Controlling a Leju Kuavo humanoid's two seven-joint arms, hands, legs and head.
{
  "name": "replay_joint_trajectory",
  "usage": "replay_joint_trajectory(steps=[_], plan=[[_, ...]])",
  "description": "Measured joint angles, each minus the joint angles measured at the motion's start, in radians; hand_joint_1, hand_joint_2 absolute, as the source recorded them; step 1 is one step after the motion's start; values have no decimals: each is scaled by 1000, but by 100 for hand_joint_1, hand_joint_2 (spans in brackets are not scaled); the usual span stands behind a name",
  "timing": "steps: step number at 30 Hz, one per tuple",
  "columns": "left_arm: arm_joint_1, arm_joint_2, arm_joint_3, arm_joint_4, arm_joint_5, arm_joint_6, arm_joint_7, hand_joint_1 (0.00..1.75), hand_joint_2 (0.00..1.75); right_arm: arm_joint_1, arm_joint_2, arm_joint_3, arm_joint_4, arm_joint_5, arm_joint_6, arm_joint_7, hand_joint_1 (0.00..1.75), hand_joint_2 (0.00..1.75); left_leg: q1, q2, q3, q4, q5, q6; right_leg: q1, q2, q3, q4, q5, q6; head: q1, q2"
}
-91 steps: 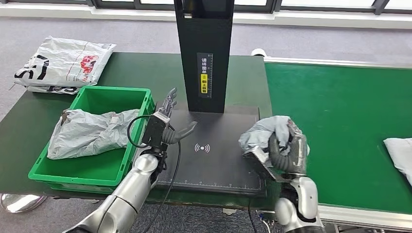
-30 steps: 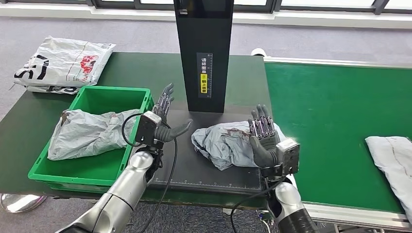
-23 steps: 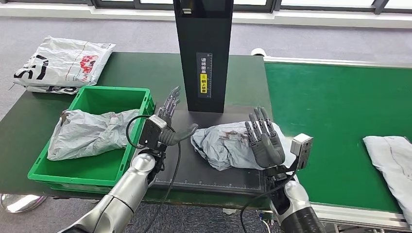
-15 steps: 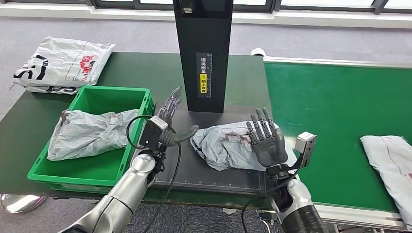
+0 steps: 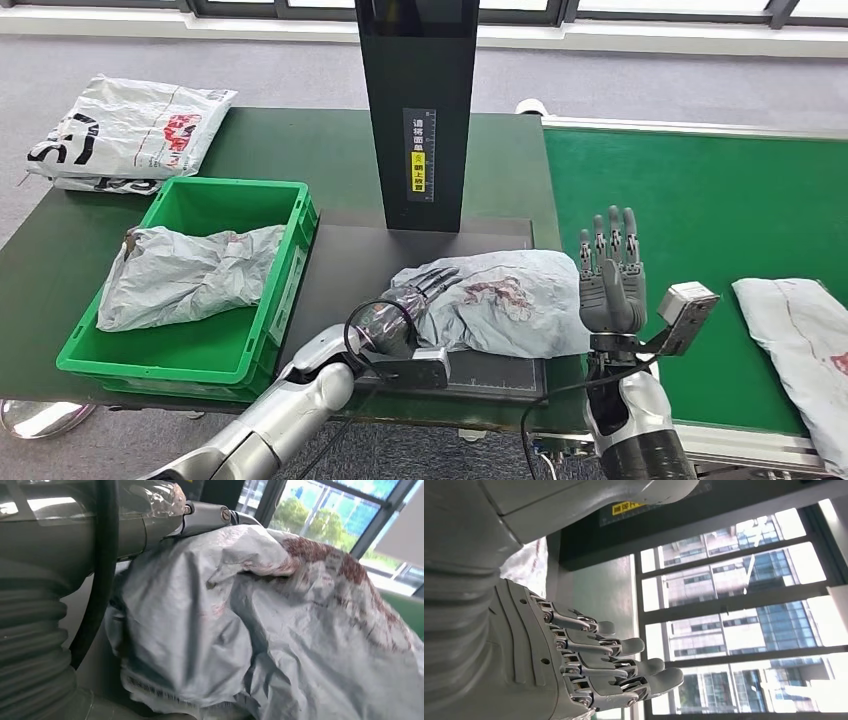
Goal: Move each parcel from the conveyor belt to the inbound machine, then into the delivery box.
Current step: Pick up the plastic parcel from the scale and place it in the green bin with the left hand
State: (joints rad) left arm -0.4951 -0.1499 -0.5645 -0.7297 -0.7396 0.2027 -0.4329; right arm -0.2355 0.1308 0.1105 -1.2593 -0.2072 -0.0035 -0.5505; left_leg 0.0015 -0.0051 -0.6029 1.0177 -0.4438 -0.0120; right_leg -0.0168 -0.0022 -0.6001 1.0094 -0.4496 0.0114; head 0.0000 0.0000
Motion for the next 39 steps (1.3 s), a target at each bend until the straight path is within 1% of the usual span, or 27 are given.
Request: replay_joint_trajectory(steps=[5,7,8,9,11,12,13,16,19,22,24,26,29,32,35,39], plan=[[-1,-1,-26,25,-9,2,6,0,175,15,0,-15,-28,6,-1,0,0,175,0,0,0,0,0,0,0,0,0,0,0,0,0,0],[-4,-1,-36,35,-53,12,36,0,175,20,0,-16,-36,18,-6,-5,0,175,0,0,0,0,0,0,0,0,0,0,0,0,0,0],[-8,-1,-47,42,-97,19,65,3,175,24,0,-17,-41,30,-10,-10,0,175,0,0,0,0,0,0,0,0,0,0,0,0,0,0],[-14,-1,-61,50,-149,24,98,38,175,29,1,-17,-48,43,-14,-15,0,175,0,0,0,0,0,0,0,0,0,0,0,0,0,0],[-32,-5,-93,74,-262,23,162,125,175,42,3,-20,-64,68,-14,-24,0,175,0,-1,1,0,0,0,0,-1,1,0,0,0,0,0],[-44,-8,-109,88,-310,17,187,166,175,48,6,-23,-72,76,-11,-26,0,175,0,-1,1,0,0,0,0,-1,2,0,0,0,0,0],[-55,-13,-124,104,-353,9,208,175,175,54,10,-27,-83,84,-7,-29,0,175,0,-1,2,0,0,0,0,-2,3,0,0,0,0,0],[-78,-26,-146,145,-433,6,252,175,175,73,24,-35,-120,98,2,-40,0,175,0,-1,4,0,0,0,0,-2,5,0,0,0,0,0],[-85,-33,-145,166,-459,67,271,175,175,102,34,-35,-172,106,7,-45,0,175,0,-1,4,0,0,0,0,-1,5,0,0,0,0,0],[-84,-33,-122,168,-445,149,261,175,175,134,39,-35,-221,112,9,-46,0,175,0,0,4,0,0,0,0,-1,4,0,0,-1,0,0],[-81,-33,-103,160,-415,175,239,175,175,149,41,-35,-243,113,9,-45,0,175,0,0,4,0,1,-1,1,0,4,0,1,-1,0,0],[-69,-33,-74,133,-331,187,182,175,175,158,44,-35,-253,113,8,-41,0,175,1,1,4,0,1,-1,1,0,4,0,1,-2,0,0],[-42,-33,-6,61,-169,188,86,175,175,166,47,-35,-256,111,1,-35,0,175,1,1,3,0,1,-2,1,1,2,1,1,-2,0,0],[-26,-33,57,-3,-48,176,38,175,175,167,52,-35,-255,107,-5,-33,0,175,1,1,2,0,1,-2,1,2,1,1,1,-2,0,0],[-15,-32,123,-70,117,160,-11,175,175,165,57,-35,-249,104,-11,-24,0,175,1,1,0,0,1,-2,1,1,0,1,1,-2,0,0],[-24,-25,222,-163,333,114,-39,175,175,161,62,-35,-229,101,-19,-18,0,175,1,1,-1,0,2,-2,1,1,-1,1,1,-2,0,0]])
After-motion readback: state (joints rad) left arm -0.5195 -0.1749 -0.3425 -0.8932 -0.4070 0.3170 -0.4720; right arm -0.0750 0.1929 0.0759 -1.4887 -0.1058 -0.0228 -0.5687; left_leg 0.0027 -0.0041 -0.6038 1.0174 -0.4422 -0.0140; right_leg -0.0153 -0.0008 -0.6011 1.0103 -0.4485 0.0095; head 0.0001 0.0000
